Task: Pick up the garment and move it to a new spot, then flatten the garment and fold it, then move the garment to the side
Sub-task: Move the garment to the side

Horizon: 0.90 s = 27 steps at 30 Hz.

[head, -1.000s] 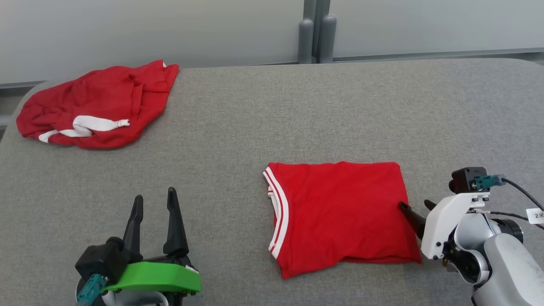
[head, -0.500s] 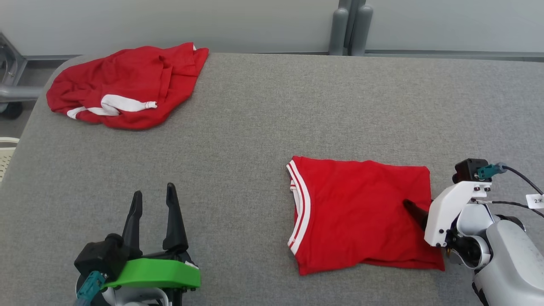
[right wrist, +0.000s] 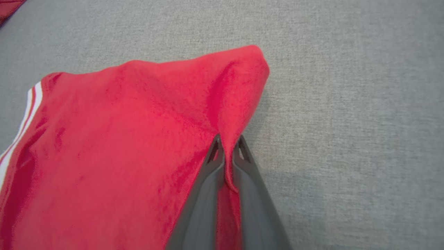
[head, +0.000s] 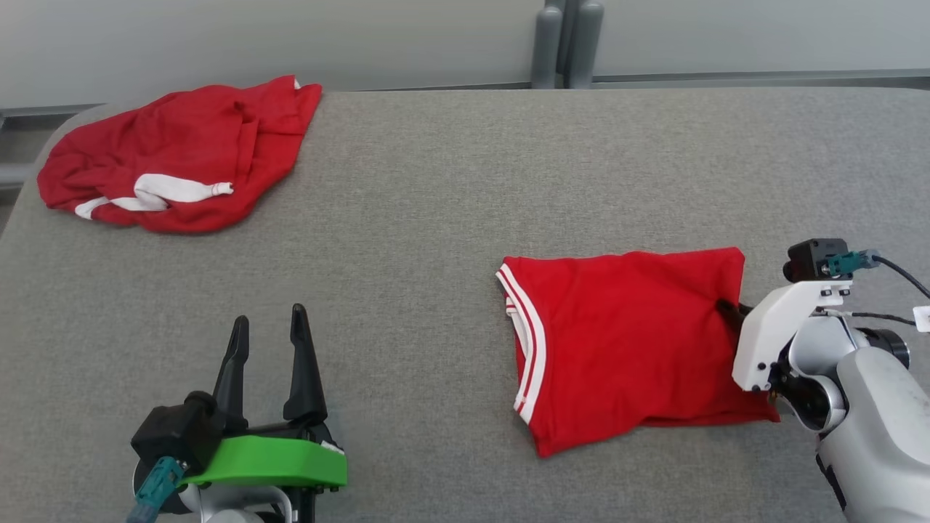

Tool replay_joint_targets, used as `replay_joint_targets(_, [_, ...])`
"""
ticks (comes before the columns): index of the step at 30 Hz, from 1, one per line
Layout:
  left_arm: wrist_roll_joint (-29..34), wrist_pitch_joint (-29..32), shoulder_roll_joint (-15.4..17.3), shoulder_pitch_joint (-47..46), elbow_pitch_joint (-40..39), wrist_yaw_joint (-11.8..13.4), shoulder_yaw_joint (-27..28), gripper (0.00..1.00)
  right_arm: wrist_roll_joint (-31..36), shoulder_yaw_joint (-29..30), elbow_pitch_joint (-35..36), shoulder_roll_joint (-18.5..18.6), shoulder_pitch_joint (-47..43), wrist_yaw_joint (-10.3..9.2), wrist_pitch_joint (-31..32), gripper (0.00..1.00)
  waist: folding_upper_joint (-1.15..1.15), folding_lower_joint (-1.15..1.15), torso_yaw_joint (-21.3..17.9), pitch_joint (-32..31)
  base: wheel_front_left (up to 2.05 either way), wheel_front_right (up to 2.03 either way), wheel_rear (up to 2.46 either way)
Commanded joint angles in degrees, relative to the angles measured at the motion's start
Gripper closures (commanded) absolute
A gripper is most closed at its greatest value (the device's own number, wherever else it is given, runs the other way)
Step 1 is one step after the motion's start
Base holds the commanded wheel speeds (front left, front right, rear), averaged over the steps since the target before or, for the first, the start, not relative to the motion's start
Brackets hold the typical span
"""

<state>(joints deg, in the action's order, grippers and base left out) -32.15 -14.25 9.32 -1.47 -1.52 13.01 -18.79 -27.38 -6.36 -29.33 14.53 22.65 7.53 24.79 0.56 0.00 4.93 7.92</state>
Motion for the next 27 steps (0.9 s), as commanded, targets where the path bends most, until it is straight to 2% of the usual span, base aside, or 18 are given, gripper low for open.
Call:
replay_joint_targets(1, [0.4, -0.1, 0.2, -1.2, -0.2, -0.3, -0.3, 0.00, 0.9, 0.2, 0.0, 0.9, 1.3, -0.08, -1.0, 1.00, -0.56, 0.00, -2.7, 0.5, 0.00, 0.00, 0.00])
replay_joint_targets(17, [2.7, 1.5, 2.1, -6.4, -1.5, -0.2, -1.2, 0.00, 2.8, -0.4, -0.7, 1.9, 11.7, -0.07, -3.8, 1.00, -0.56, 0.00, -21.0, 5.4, 0.00, 0.00, 0.00])
replay_joint_targets(23, [3.4, 2.7, 2.5, -8.1, -1.2, -0.6, -2.4, 0.00, 2.3, -1.8, -2.1, 1.1, 15.1, -0.07, -4.8, 1.00, -0.56, 0.00, -25.6, 6.3, 0.00, 0.00, 0.00])
replay_joint_targets(27, [3.6, 3.3, 2.1, -8.6, -0.5, -0.8, -3.5, 0.00, 1.9, -3.0, -4.2, 0.8, 16.7, -0.07, -6.1, 1.00, -0.56, 0.00, -27.2, 5.7, 0.00, 0.00, 0.00])
